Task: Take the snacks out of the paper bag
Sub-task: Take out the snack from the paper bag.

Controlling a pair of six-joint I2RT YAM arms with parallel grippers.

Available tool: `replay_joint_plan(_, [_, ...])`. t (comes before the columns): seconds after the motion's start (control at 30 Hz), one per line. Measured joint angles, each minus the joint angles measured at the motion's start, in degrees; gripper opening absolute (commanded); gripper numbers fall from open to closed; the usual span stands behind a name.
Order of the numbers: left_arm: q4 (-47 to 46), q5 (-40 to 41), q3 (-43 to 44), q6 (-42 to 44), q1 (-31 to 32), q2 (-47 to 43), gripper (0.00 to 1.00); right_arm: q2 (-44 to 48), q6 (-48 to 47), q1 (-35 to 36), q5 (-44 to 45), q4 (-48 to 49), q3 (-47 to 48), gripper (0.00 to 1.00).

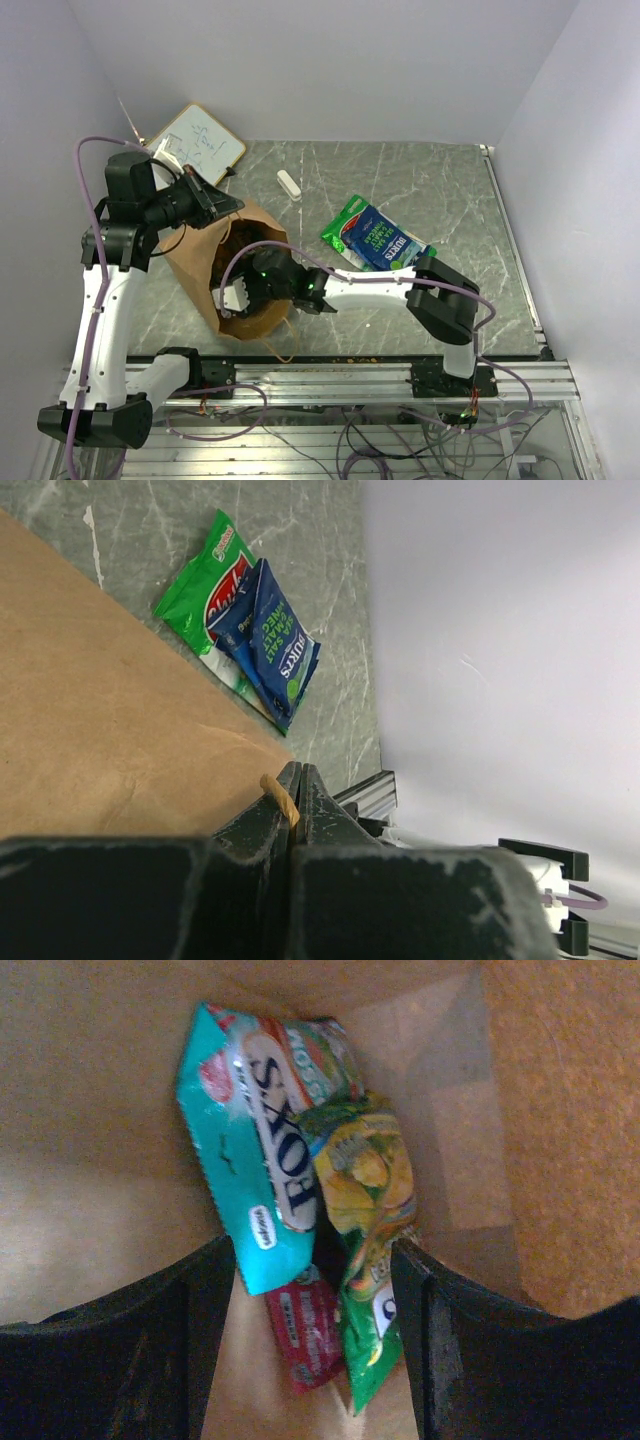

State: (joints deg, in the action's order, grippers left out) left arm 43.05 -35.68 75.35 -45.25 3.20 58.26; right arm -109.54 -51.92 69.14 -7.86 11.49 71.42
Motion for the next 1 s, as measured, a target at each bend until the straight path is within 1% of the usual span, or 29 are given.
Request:
replay_joint_plan(0.13, [1.4,0.0,0.5,1.6,0.0,0.3,0.07,-1.9,-0.1,-1.9,1.3,3.1,0.5,0.64])
replay_joint_plan(0.2, [3.0,0.0,1.1,3.1,0.0,0.6,0.07,-2.5,0.0,-2.8,1.9,4.5,0.5,0.7])
replay_joint_plan(0.3, [4.2,-0.6,1.2,4.4,0.0,1.2,0.07,-3.3,0.2,-4.0,3.5,6.5,0.5,0.74])
replay_joint_plan(0.4, [4.3,-1.3,1.2,4.3,0.0,1.6,0.07,-5.2,0.2,-5.0,3.9,6.4,2.1,0.75])
replay_joint_plan(0.57, [3.9,-3.3,1.2,4.4,0.0,1.9,0.07,-11.0,0.1,-6.4,4.0,5.1,8.3,0.73])
replay_joint_plan(0.67, [3.9,-3.8,1.5,4.5,0.0,2.6,0.07,-13.2,-0.2,-6.9,3.7,4.5,10.9,0.7])
replay_joint_plan(0.77, [4.0,-4.2,2.1,4.6,0.0,3.0,0.07,-15.4,-0.2,-7.2,3.8,4.5,13.8,0.64])
replay_joint_plan(0.93, [4.5,-4.2,3.6,5.0,0.0,3.0,0.07,-16.9,1.3,-7.3,3.6,4.5,15.1,0.48])
replay_joint_plan(1.0, [4.5,-4.2,3.8,4.9,0.0,2.8,0.07,-17.0,2.3,-7.3,3.7,4.4,15.1,0.41])
